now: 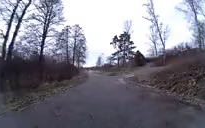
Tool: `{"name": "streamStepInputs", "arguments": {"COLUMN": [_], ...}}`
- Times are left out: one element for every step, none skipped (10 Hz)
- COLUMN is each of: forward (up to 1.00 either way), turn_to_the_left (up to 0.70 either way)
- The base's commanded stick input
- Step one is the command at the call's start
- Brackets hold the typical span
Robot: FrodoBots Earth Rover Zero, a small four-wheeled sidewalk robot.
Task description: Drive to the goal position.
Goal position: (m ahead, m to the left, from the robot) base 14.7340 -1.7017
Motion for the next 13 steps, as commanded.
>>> {"name": "streamStepInputs", "arguments": {"forward": [0.50, 0.50, 0.50, 0.50, 0.50, 0.50, 0.50, 0.50, 0.50, 0.50, 0.50, 0.50, 0.50], "turn_to_the_left": [0.00, 0.00, 0.00, 0.00, 0.00, 0.00, 0.00, 0.00, 0.00, 0.00, 0.00, 0.00, 0.00]}}
